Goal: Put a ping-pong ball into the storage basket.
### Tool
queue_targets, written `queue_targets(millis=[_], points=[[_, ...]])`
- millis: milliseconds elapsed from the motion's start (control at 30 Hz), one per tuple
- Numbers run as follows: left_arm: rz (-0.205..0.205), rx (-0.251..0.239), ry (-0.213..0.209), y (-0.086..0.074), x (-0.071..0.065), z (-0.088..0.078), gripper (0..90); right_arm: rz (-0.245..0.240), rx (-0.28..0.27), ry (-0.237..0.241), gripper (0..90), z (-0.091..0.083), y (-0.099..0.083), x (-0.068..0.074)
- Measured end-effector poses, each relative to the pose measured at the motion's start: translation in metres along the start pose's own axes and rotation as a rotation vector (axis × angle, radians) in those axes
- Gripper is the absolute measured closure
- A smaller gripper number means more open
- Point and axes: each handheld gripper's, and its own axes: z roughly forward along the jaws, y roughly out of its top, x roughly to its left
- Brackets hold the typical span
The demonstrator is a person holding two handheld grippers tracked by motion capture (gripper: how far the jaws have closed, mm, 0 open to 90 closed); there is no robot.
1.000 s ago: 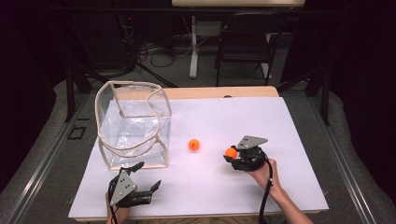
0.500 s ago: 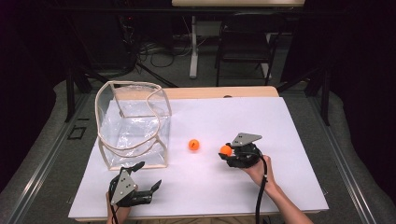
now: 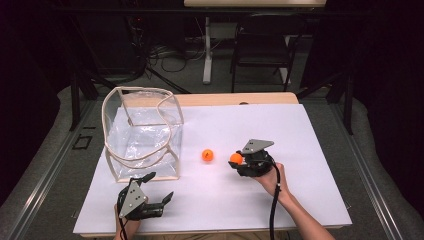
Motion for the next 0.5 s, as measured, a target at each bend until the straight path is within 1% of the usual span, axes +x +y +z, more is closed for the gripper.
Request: queue_targets(millis=[133,233,300,400,500], points=[[0.004,-0.005,-0.007,0.001,0.000,0.002,15.7,0.003,-0.004,-0.001,50.5,0.000,0.003,0.000],[0.004,-0.008,-0.006,0.002,-0.001,0.003,15.7,0.008,-0.023,0.004,50.6,0.000,0.011,-0.001],[-0.002,-0.008,-0.008,0.002,-0.001,0.004,15.7,0.011,-0.024,0.009,50.6,0.001,0.014,-0.001],[-0.001,-0.002,-0.009,0.001,-0.001,0.003,15.7,0.013,-0.037,0.019,50.5,0.003,0.019,0.000],[-0.004,-0.005,-0.007,0.001,-0.001,0.003,15.7,0.003,-0.037,0.021,50.5,0.004,0.026,0.001]])
